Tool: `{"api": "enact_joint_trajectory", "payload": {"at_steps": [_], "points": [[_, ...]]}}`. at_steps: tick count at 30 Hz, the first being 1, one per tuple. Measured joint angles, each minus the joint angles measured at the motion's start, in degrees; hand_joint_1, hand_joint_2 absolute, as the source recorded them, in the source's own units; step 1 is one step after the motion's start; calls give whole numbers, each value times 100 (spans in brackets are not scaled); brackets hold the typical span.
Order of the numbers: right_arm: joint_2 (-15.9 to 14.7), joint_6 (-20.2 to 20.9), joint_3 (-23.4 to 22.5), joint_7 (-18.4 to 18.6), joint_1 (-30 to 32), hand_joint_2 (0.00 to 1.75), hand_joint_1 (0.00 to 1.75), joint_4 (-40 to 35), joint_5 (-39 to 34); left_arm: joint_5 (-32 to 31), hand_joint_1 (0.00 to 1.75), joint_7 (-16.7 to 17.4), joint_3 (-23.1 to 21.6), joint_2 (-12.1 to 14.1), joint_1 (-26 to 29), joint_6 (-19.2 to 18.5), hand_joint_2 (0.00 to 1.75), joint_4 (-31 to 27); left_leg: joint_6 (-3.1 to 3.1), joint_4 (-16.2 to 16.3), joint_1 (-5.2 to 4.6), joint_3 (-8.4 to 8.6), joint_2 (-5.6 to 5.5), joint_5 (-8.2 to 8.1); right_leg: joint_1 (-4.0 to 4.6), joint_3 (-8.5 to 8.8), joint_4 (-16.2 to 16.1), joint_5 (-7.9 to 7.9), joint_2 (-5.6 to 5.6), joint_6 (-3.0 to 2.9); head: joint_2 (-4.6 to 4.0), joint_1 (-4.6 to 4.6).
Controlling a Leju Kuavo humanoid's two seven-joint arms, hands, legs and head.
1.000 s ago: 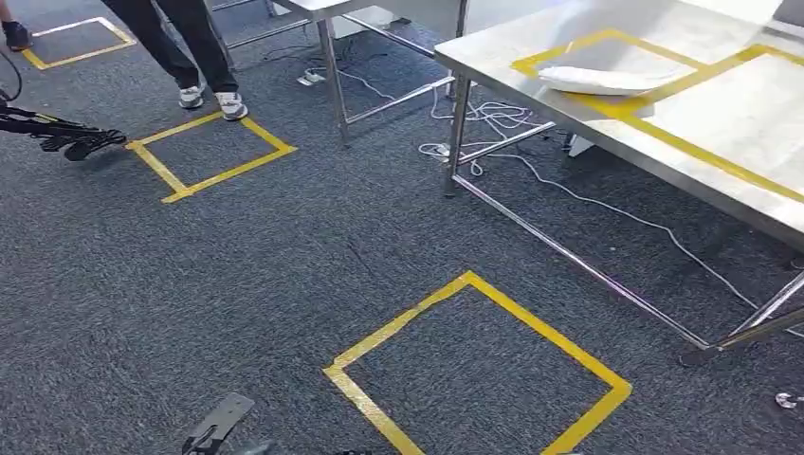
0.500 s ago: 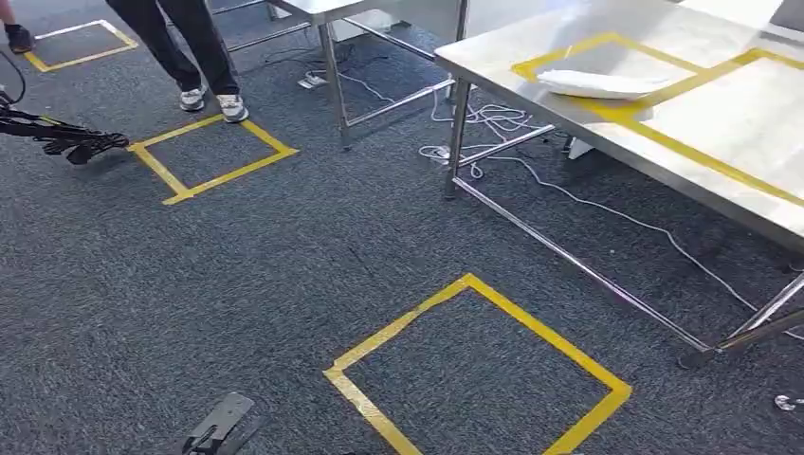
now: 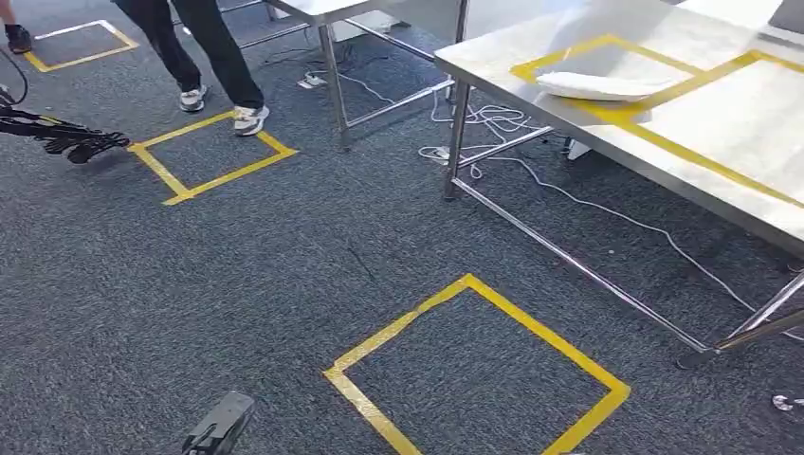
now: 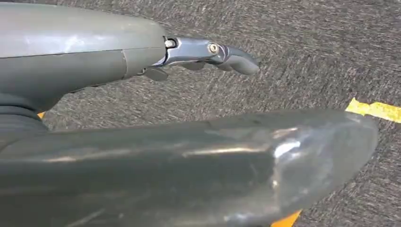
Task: Take the parts from the cabinet and place them on the table.
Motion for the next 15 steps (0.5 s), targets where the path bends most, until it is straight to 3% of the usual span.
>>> {"api": "enact_joint_trajectory", "payload": {"at_steps": [15], "points": [[-2, -9, -2, 9, -65, 0, 0, 0, 0, -74, 0, 50, 17, 0, -73, -17, 0, 0, 1, 0, 0, 2, 0, 7, 0, 2, -1, 7, 0, -4, 0, 0]]}}
